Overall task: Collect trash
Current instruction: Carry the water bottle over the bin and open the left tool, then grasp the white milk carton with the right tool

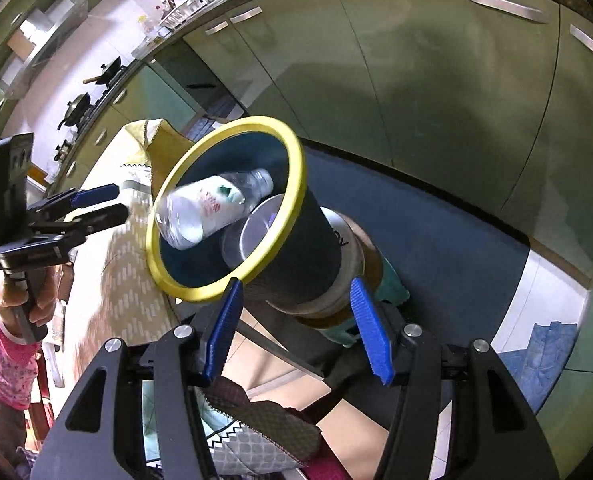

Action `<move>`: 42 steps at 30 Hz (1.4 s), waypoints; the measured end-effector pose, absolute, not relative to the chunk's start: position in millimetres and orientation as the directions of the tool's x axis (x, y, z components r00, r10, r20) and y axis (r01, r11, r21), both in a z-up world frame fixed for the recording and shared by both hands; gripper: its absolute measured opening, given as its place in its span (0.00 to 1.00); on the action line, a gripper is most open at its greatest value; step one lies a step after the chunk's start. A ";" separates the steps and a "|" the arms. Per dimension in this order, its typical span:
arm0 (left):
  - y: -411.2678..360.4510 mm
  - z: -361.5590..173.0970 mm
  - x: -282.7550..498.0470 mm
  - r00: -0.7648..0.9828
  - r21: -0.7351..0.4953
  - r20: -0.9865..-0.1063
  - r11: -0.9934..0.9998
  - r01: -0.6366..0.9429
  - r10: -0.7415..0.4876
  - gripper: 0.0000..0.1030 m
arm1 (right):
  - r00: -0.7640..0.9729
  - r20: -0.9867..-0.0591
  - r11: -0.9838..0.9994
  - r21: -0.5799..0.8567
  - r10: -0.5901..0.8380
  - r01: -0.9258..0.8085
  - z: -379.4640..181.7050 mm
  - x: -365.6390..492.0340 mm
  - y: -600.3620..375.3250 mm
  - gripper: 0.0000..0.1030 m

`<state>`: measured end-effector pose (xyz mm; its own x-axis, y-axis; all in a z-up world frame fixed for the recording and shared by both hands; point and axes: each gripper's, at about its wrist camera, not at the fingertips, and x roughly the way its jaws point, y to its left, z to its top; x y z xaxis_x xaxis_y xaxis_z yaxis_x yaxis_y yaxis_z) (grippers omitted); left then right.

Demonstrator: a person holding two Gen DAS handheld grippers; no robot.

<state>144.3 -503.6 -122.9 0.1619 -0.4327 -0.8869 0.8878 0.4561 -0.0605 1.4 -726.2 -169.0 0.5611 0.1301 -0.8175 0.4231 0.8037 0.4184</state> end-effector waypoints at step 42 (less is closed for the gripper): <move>-61.0 -46.6 148.3 0.710 -0.176 -0.558 0.897 0.406 -0.430 0.87 | 0.367 -0.787 0.789 0.232 0.496 -0.570 -124.5 317.0 -319.4 0.59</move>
<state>148.3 -61.0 -46.6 0.7098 -0.4303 -0.5577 0.4058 0.8970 -0.1755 317.0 -319.4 -124.5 0.3673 0.4963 -0.7866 -0.5696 0.7886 0.2316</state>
